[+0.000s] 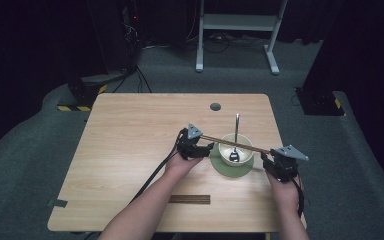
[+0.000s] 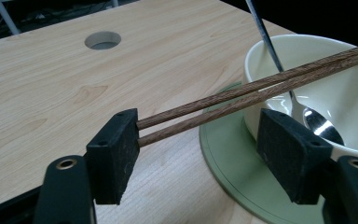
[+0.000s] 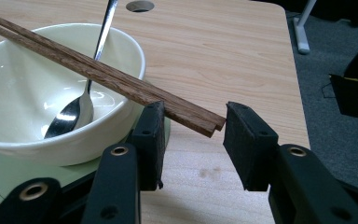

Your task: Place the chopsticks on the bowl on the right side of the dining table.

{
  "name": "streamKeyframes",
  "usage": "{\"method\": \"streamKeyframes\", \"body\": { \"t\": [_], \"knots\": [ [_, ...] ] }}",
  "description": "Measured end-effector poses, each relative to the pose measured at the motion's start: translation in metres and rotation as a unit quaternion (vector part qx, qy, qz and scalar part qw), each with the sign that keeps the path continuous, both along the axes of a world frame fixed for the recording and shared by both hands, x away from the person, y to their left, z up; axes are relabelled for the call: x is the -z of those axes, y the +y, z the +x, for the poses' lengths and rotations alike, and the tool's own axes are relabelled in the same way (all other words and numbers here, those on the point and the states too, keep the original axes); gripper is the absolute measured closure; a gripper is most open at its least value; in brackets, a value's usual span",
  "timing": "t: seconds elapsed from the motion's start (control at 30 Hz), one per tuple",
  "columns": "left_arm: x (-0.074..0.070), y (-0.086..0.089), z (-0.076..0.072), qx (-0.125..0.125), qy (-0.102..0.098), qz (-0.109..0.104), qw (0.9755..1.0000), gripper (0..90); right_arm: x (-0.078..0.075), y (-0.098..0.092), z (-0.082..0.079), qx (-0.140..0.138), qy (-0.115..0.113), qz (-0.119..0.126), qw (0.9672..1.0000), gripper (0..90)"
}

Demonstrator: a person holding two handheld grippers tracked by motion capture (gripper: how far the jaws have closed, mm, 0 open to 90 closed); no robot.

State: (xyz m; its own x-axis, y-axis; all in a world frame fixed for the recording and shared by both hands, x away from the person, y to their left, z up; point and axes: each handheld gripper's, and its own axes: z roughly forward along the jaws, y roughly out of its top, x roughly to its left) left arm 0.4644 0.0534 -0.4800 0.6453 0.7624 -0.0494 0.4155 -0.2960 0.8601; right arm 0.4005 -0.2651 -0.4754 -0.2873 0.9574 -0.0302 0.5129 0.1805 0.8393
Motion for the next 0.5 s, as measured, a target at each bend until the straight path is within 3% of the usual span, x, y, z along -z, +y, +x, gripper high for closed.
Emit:
{"method": "streamKeyframes", "body": {
  "t": [0.5],
  "knots": [
    [0.005, 0.005, -0.016, 0.012, 0.002, -0.005, 0.9999, 34.5, -0.001, 0.0, 0.001, 0.001, 0.0, -0.004, 1.0, 54.4]
  ]
}}
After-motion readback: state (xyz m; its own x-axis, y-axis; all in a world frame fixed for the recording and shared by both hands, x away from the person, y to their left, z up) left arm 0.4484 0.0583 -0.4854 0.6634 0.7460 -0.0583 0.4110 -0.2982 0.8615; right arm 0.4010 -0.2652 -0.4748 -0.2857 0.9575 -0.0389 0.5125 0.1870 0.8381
